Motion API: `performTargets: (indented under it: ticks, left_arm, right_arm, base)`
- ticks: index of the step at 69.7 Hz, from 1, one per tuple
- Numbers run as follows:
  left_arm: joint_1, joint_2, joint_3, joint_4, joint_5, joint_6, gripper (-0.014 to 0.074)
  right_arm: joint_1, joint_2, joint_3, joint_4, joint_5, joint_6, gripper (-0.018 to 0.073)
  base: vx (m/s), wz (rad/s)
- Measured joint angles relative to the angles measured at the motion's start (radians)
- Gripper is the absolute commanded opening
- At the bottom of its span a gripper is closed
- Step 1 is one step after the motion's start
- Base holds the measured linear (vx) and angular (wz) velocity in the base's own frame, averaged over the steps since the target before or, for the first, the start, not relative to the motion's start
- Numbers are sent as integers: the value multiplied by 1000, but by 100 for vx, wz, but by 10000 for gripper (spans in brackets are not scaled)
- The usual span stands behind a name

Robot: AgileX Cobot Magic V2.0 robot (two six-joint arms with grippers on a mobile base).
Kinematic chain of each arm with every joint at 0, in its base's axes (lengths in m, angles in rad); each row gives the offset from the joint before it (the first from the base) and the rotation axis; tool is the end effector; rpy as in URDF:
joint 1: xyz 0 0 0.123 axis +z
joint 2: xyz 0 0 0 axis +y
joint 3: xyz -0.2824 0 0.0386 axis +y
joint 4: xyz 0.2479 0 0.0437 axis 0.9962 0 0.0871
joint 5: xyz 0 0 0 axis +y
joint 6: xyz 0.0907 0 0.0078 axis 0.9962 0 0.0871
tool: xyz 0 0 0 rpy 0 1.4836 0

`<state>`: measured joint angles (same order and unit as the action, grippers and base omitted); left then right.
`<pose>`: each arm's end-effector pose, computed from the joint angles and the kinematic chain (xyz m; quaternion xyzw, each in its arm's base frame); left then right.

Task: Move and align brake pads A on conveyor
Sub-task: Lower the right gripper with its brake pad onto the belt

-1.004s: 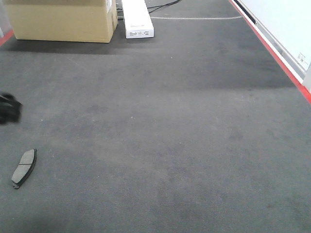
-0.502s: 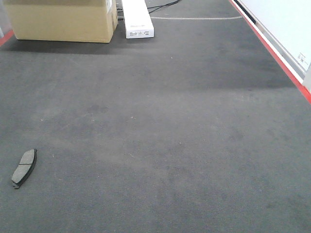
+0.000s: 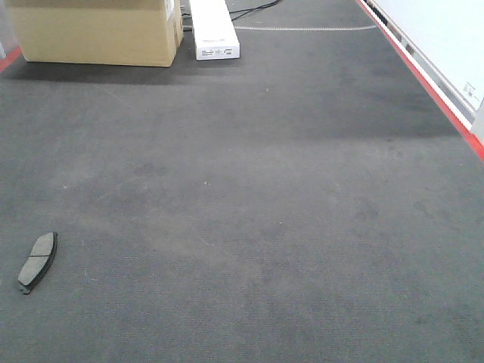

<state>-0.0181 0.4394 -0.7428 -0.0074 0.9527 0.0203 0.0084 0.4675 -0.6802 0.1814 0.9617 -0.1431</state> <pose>0.0613 -0.0017 0.3452 0.0164 0.8753 -0.0031 0.4832 0.0696 0.0141 0.3249 -0.0538 0.8933 0.0599 0.4422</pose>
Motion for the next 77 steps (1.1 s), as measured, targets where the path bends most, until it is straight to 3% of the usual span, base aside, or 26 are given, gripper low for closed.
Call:
performTargets:
  ticks: [32, 46, 77]
  left_arm:
    - [0, 0, 2, -1, 15, 0, 545]
    - [0, 0, 2, -1, 17, 0, 545]
    - [0, 0, 2, -1, 20, 0, 545]
  right_arm:
    - [0, 0, 0, 0, -18, 0, -3]
    - [0, 36, -5, 0, -87, 38, -3]
    - [0, 719, -275, -27, -73, 18, -3]
  base:
    - [0, 0]
    - [0, 0]
    - [0, 0]
